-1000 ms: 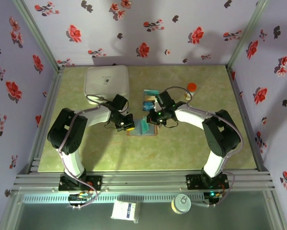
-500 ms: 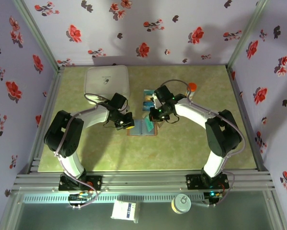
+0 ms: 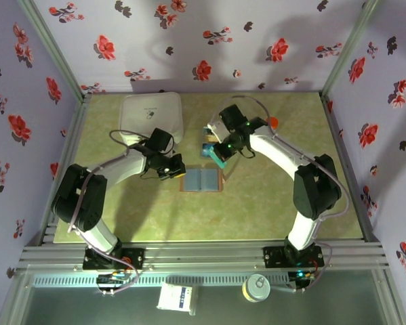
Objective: Take the credit cards out of the card holder
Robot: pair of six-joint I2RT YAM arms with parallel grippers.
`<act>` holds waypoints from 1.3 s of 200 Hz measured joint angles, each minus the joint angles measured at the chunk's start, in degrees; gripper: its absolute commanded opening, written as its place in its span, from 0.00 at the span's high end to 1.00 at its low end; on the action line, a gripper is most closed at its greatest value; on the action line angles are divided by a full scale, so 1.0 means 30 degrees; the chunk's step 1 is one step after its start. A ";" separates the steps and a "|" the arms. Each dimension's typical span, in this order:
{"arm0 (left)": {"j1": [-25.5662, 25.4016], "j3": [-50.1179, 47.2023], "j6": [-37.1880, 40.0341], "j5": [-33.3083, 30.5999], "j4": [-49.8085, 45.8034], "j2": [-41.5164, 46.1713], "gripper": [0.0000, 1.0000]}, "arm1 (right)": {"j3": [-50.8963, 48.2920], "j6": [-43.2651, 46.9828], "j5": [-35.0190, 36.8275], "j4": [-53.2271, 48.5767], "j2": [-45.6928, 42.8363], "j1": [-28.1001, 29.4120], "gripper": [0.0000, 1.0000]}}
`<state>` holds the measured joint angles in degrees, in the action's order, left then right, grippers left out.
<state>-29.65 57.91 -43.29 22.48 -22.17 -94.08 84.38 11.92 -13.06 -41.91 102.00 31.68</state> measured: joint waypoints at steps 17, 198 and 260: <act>0.0189 -0.0357 0.0000 -0.0015 -0.0087 0.0408 1.00 | 0.1231 0.2535 0.0007 -0.0576 0.0321 -0.0452 1.00; 0.1137 -0.1858 -0.0007 -0.0372 -0.0423 0.2062 1.00 | 1.7325 1.4054 -0.0277 -0.8626 1.0666 -0.2062 1.00; 0.1326 -0.1858 0.0000 -0.0372 -0.0590 0.2062 1.00 | 1.7362 1.4622 -0.0248 -0.7541 1.1140 -0.2062 1.00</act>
<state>-25.67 52.34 -43.29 21.37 -23.94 -87.90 136.46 55.79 -13.80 -64.53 135.41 25.50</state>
